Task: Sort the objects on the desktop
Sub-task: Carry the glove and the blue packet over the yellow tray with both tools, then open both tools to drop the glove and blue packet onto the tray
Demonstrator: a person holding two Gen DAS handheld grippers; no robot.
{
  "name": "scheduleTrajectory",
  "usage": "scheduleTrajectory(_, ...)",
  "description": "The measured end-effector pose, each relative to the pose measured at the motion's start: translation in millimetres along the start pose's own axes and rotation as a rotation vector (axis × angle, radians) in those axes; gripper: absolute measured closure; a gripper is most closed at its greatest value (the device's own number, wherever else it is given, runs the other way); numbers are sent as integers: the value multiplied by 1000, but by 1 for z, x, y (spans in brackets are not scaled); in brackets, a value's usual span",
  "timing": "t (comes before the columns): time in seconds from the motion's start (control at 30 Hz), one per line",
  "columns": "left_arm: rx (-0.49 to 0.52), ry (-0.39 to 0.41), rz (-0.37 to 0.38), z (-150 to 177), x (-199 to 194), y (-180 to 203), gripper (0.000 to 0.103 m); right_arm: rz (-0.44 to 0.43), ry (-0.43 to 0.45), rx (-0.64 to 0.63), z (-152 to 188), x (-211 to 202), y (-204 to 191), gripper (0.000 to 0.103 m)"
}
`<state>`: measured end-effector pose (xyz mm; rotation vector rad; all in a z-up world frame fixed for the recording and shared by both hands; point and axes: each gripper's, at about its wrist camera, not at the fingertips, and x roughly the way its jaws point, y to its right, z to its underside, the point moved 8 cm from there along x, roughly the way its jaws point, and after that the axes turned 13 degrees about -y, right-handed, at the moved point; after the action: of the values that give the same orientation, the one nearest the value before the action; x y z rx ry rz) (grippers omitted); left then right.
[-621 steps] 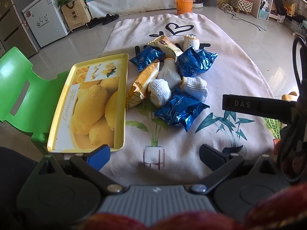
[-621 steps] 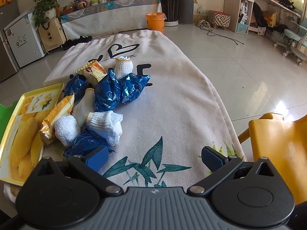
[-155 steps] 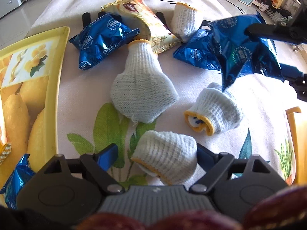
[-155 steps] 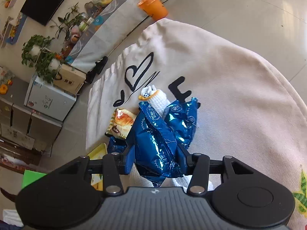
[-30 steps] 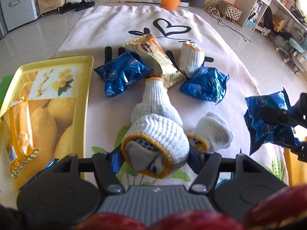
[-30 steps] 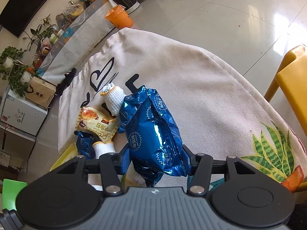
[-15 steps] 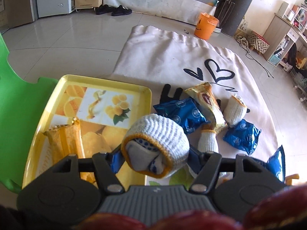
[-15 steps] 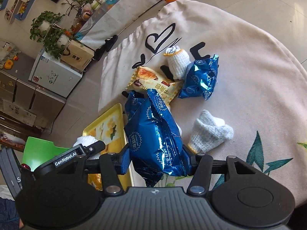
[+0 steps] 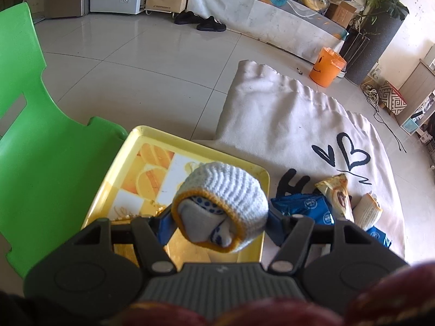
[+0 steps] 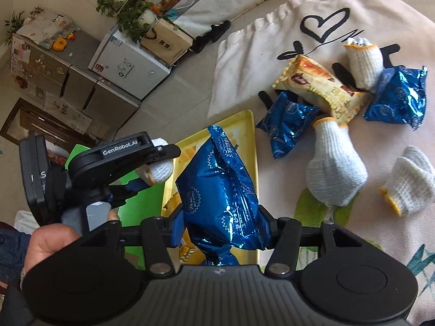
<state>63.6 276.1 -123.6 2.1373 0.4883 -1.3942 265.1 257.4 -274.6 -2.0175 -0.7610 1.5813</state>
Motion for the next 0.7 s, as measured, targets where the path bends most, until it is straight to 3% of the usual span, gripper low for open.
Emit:
scheduleTrajectory(0.33,-47,20,-10,-22,4,-11,39,-7,-7,-67,-5,46,-22,48)
scheduleTrajectory(0.5,-76,44,-49,-24,2,-15,17,-10,10,-75,-11,44,-25,35)
scheduleTrajectory(0.6,-77,58,-53,-22,-3,-13,9,-18,10,-73,-12,36,-23,33)
scheduleTrajectory(0.7,-76,59,-51,-20,-5,-10,7,-17,7,-58,-12,31,-18,32)
